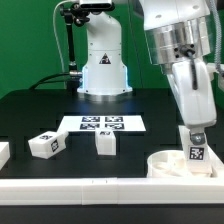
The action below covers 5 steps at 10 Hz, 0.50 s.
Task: Assemble stool
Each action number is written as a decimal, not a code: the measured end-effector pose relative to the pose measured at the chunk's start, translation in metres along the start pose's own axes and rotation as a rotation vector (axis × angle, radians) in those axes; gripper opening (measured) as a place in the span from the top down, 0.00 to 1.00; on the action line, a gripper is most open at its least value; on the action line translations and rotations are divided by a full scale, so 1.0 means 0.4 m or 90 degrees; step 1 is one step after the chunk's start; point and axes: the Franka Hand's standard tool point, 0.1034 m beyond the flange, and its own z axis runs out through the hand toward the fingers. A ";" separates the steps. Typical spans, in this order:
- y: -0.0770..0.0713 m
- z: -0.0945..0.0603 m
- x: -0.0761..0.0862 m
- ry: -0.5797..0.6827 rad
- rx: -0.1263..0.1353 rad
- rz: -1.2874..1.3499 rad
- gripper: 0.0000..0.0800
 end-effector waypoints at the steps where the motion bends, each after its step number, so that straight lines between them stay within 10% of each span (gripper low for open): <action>1: 0.000 0.000 0.000 0.000 0.000 0.000 0.57; 5: 0.000 -0.005 -0.003 -0.002 -0.002 -0.048 0.31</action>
Offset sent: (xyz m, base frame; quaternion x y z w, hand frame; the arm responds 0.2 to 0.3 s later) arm 0.0000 0.0000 0.0000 0.0000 0.0000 0.0000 1.0000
